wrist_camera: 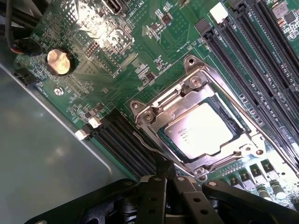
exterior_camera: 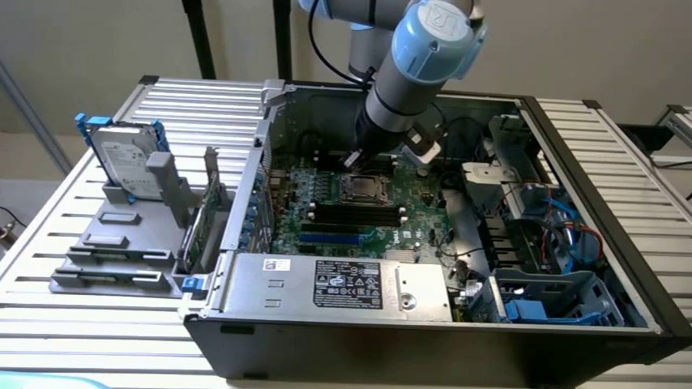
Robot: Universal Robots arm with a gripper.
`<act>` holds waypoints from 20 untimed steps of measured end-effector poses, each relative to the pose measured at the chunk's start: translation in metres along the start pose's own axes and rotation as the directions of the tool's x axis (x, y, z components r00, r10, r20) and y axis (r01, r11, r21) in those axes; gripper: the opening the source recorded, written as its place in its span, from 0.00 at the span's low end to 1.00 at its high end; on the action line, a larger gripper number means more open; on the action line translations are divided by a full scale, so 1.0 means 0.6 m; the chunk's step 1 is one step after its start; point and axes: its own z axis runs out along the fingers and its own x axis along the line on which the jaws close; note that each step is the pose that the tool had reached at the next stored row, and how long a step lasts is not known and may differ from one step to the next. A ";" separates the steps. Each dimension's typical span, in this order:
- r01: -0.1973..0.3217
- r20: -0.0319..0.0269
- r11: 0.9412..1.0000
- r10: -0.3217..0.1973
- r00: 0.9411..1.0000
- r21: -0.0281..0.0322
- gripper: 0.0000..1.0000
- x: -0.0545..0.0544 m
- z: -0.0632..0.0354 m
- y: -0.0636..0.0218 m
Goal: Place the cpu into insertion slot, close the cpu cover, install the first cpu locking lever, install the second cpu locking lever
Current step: 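Install the first cpu locking lever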
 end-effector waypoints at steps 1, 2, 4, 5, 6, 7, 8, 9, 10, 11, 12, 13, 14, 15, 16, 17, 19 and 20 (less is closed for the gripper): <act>0.000 0.000 1.000 0.000 1.000 0.000 0.11 0.001 0.000 0.001; 0.000 0.000 1.000 0.000 1.000 0.000 0.11 0.001 0.000 0.002; 0.000 0.001 1.000 0.000 1.000 0.000 0.11 0.002 0.000 0.003; 0.000 0.001 1.000 0.000 1.000 0.000 0.11 0.003 0.000 0.004; 0.000 0.001 1.000 0.000 1.000 0.000 0.11 0.004 0.000 0.005; 0.000 0.001 1.000 0.000 1.000 -0.001 0.11 0.004 0.000 0.005; -0.001 0.002 1.000 0.001 1.000 -0.001 0.11 0.005 0.000 0.006; -0.001 0.002 1.000 0.001 1.000 -0.001 0.11 0.006 0.000 0.007; -0.001 0.002 1.000 0.001 1.000 -0.001 0.11 0.007 0.000 0.008; -0.001 0.002 1.000 0.001 1.000 -0.001 0.11 0.007 0.000 0.009; -0.001 0.002 1.000 0.001 1.000 -0.001 0.11 0.008 0.000 0.009; -0.001 0.002 1.000 0.001 1.000 -0.001 0.11 0.008 0.000 0.010; -0.001 0.003 1.000 0.001 1.000 -0.001 0.11 0.009 0.000 0.010; -0.001 0.003 1.000 0.001 1.000 -0.002 0.11 0.009 0.000 0.011; -0.001 0.003 1.000 0.001 1.000 -0.002 0.11 0.009 0.000 0.011; -0.001 0.003 1.000 0.001 1.000 -0.002 0.11 0.010 0.000 0.012; -0.001 0.004 1.000 0.001 1.000 -0.002 0.11 0.010 0.001 0.013; -0.001 0.004 1.000 0.001 1.000 -0.002 0.11 0.010 0.001 0.013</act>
